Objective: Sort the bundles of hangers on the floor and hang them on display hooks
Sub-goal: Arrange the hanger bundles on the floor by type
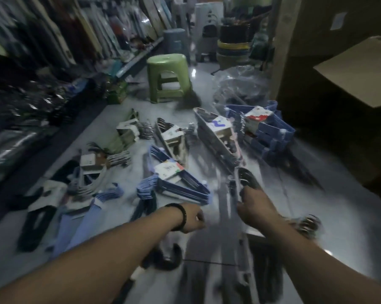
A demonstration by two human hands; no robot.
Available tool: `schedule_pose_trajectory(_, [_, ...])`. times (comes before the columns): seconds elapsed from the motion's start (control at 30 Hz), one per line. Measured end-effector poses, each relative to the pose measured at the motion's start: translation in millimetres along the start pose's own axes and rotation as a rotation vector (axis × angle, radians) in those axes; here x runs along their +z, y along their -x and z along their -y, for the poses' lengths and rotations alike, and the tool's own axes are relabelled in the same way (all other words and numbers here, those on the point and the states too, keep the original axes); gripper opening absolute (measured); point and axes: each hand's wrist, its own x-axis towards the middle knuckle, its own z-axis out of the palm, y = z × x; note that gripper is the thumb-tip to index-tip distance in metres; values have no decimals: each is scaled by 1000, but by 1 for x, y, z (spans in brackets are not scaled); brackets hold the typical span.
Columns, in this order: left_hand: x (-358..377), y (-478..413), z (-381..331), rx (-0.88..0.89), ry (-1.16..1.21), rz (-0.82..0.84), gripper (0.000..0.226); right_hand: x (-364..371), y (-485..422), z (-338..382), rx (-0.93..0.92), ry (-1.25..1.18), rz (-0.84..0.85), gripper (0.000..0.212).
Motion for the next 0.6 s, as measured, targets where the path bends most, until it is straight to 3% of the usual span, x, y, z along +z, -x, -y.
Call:
schedule_pose_trajectory(0.13, [-40,26,122,-113,-108,-100,37,26,0,100,-258,103,124,30])
schedule_pose_trajectory(0.33, [-48,40,292,-549,129,-538,32,73,-4,186,-363,98,147,34])
schedule_pose_trajectory(0.47, [-36,37,343,-667,104,-476,59,109,4,213,-381,70,215,33])
schedule_pose_trajectory(0.6, [-27,28,356,-647,68,-453,60,134,9,235,-344,-21,219,24])
